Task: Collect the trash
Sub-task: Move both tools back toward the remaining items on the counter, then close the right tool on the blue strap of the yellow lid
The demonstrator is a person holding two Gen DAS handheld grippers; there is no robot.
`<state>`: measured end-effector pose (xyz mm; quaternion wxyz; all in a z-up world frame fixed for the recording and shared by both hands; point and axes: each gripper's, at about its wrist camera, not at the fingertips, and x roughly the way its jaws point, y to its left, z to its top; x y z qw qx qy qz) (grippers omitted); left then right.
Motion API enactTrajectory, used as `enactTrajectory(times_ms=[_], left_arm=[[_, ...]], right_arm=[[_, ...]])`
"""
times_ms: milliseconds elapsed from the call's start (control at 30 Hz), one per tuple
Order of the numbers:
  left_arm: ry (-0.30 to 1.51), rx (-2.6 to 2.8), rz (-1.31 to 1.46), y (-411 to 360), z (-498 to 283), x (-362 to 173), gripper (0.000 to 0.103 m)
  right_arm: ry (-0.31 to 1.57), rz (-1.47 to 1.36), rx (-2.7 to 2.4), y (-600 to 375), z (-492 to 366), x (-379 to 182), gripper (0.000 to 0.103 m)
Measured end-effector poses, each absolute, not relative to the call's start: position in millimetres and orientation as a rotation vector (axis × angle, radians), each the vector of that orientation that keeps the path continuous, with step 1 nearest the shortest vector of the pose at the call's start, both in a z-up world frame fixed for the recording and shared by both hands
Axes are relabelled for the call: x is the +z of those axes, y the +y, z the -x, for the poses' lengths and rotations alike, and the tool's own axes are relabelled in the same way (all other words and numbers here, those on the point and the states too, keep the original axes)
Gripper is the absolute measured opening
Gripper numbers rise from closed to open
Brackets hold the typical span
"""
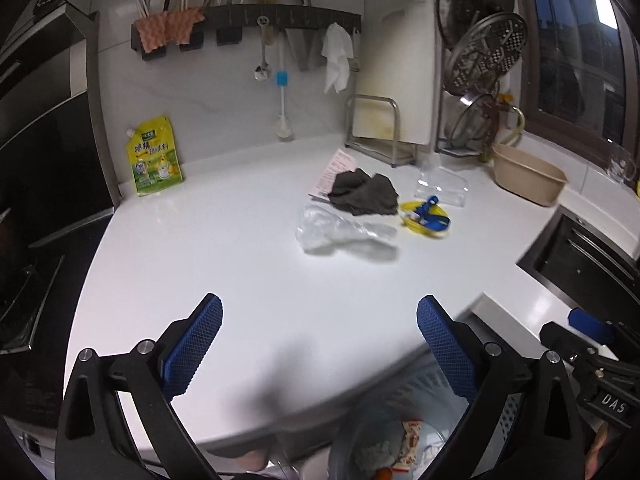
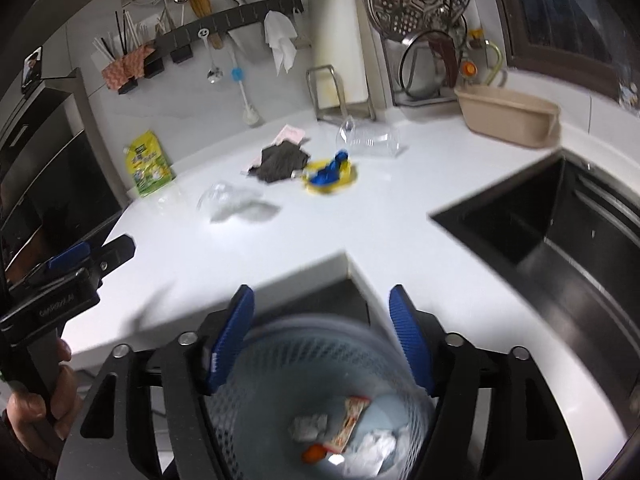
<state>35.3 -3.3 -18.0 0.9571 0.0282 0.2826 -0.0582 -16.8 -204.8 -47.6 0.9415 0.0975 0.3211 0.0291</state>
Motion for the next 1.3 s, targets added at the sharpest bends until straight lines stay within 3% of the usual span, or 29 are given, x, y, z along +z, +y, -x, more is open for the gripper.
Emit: enactTrajectory(times_ms=[500, 1300], left_arm=[[0.586, -0.028, -0.033, 9, -136, -5, 0.097], [0.653, -0.039, -0.034, -6, -189, -31, 0.097]], right_arm=[[0.662, -0.095, 0.068, -206, -114, -22, 0.068], [0.861, -0.058, 0.087, -198, -240, -66, 0.068]])
